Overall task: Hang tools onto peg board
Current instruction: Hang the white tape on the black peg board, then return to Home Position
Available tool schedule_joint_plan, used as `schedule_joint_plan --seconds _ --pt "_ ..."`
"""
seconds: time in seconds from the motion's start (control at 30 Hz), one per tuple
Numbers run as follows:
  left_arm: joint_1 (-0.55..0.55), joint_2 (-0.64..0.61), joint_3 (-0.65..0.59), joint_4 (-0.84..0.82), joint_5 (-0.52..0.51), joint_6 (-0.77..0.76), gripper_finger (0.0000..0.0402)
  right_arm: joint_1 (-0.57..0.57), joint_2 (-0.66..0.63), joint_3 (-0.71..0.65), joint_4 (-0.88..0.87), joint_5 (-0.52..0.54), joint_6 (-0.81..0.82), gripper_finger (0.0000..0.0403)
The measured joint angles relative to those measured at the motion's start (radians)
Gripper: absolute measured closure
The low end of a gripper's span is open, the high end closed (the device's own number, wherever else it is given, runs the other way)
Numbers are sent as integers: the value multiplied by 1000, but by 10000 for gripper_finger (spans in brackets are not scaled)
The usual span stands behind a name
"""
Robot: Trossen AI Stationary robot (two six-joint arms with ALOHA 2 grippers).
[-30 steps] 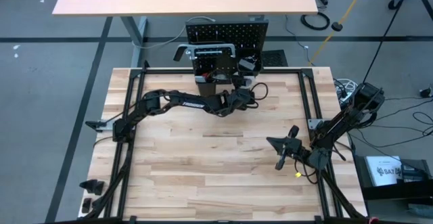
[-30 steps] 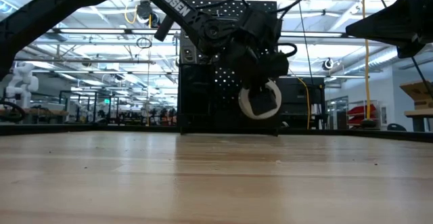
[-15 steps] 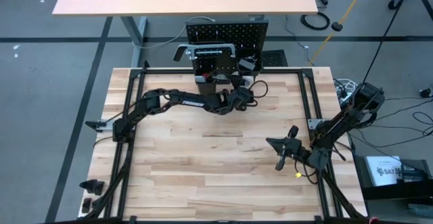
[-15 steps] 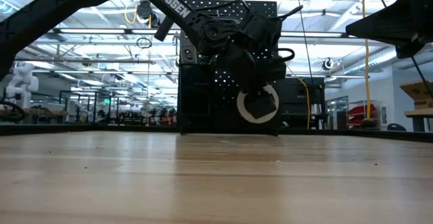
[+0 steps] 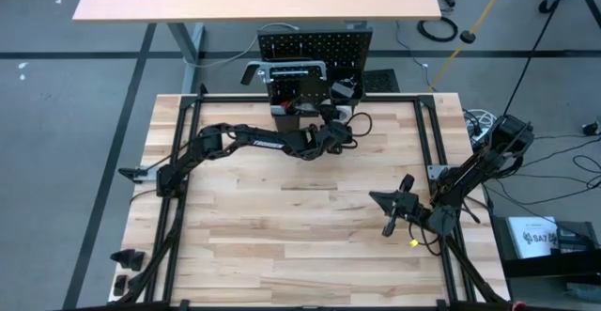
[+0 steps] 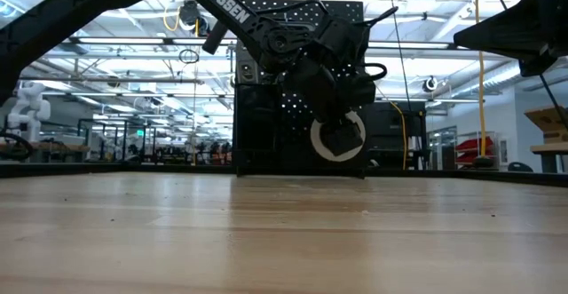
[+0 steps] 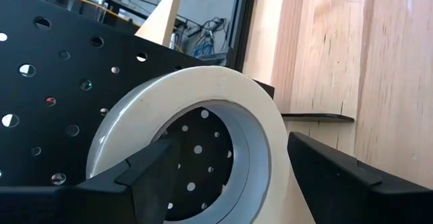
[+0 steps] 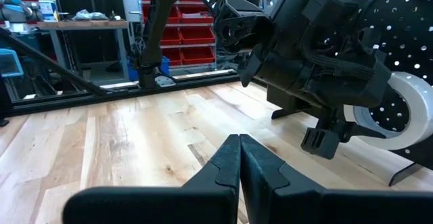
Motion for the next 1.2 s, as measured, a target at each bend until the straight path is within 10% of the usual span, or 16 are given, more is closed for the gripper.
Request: schedule_joint_plan --seconds 1.2 --pt "-222 -63 -1 -15 -153 -31 123 0 0 0 0 -3 0 403"
